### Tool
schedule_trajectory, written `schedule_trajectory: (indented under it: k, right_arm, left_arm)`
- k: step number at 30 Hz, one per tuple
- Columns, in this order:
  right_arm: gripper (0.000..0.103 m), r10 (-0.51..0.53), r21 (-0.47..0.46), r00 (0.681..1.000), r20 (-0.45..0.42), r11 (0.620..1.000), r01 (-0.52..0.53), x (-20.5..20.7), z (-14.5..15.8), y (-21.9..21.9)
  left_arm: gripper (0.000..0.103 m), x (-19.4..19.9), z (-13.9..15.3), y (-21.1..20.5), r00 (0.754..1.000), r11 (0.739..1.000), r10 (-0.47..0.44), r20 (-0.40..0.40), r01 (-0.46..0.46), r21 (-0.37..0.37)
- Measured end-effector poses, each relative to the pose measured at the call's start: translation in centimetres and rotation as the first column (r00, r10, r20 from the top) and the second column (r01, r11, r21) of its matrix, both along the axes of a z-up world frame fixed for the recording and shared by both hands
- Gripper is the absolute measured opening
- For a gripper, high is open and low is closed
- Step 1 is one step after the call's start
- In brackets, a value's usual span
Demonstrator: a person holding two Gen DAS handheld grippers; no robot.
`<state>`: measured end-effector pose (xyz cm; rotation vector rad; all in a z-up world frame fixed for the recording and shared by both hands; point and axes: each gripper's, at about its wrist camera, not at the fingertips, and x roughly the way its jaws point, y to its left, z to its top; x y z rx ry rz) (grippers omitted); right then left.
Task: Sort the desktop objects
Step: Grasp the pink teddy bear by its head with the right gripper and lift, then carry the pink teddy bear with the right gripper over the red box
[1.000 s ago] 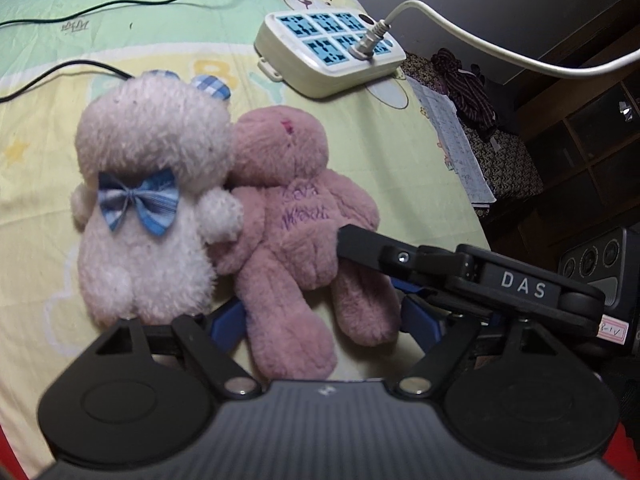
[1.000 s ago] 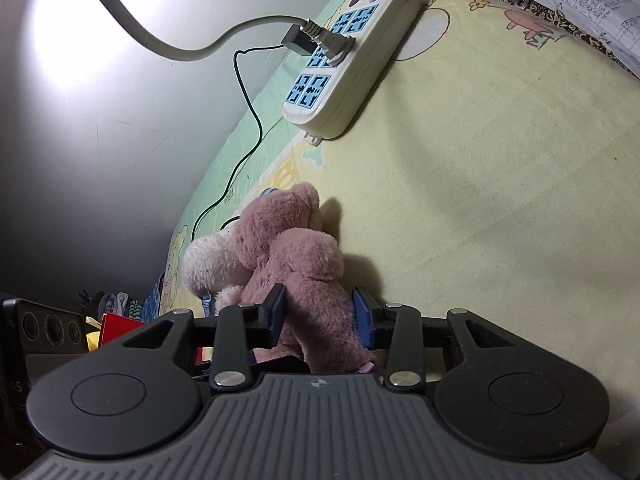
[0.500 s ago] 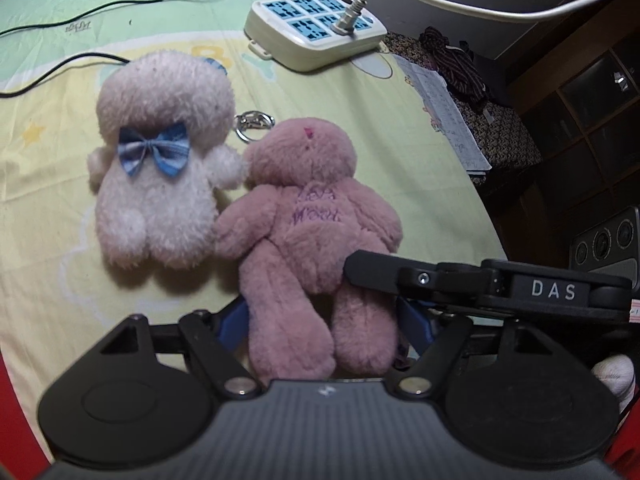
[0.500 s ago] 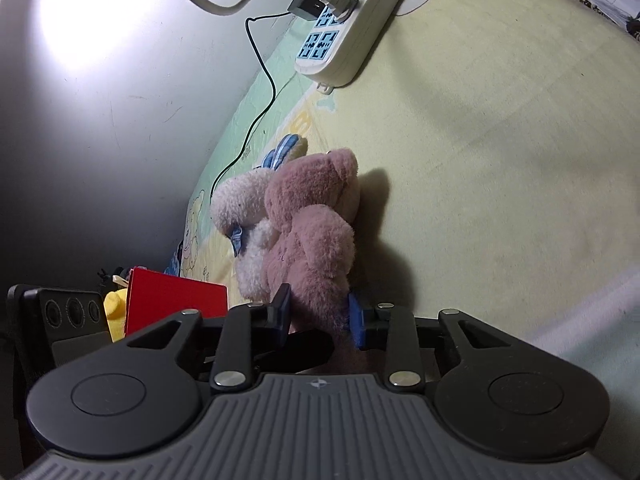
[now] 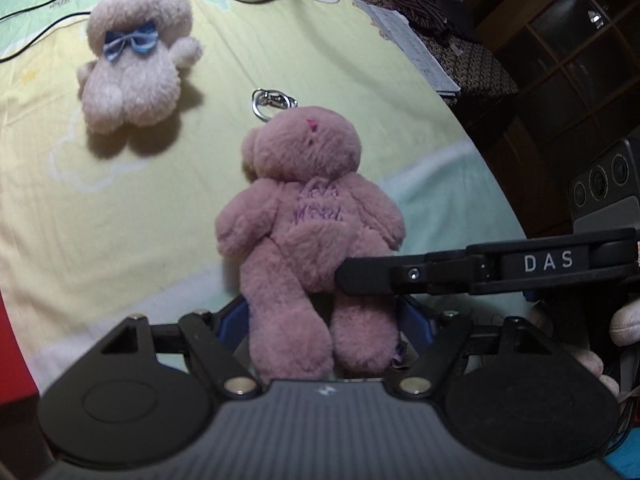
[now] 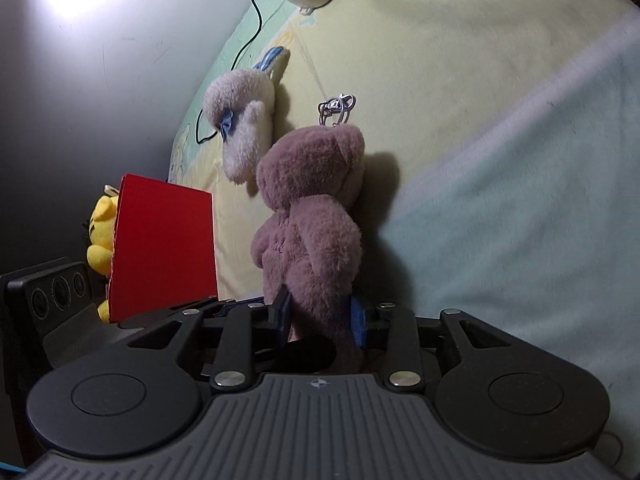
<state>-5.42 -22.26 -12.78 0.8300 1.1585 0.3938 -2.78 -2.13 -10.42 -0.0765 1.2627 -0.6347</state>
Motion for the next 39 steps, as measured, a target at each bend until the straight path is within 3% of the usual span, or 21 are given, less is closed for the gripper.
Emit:
schedule_trajectory:
  k: [7,8,16,25,32,39]
  right_arm:
    - [0.039,-0.052,-0.006,0.999,-0.003,0.999,0.052,-1.4,0.3,0.0]
    - [0.043,-0.063,-0.025,0.998,0.004,0.998,0.063,-1.5,0.6,-0.1]
    - [0.043,-0.131,-0.029,0.991,0.040,0.991,0.132,-0.4,0.8,-0.8]
    - [0.045,-0.116,0.017,0.993,0.003,0.993,0.116,1.3,0.1,-0.4]
    - [0.037,-0.068,0.026,0.998,0.013,0.997,0.068,1.1,0.8,0.3]
    - [0.036,-0.083,0.002,0.995,0.049,0.997,0.083,-0.9,2.2,0.1]
  left_arm:
    - [0.080,-1.1,0.1,1.3,1.000,1.000,0.021,-0.007,-0.021,-0.003]
    - [0.081,-1.1,0.2,1.5,1.000,1.000,0.028,0.003,-0.028,0.004]
    - [0.084,0.0,1.6,0.4,0.991,0.998,0.013,0.131,-0.020,0.051]
    - [0.087,0.8,-0.2,-0.9,0.997,1.000,-0.018,0.080,0.016,0.025]
    - [0.088,0.3,-0.2,-1.0,0.997,1.000,-0.015,0.078,0.014,0.010]
    - [0.088,-1.1,1.0,-1.4,0.993,0.999,-0.047,0.112,0.047,-0.001]
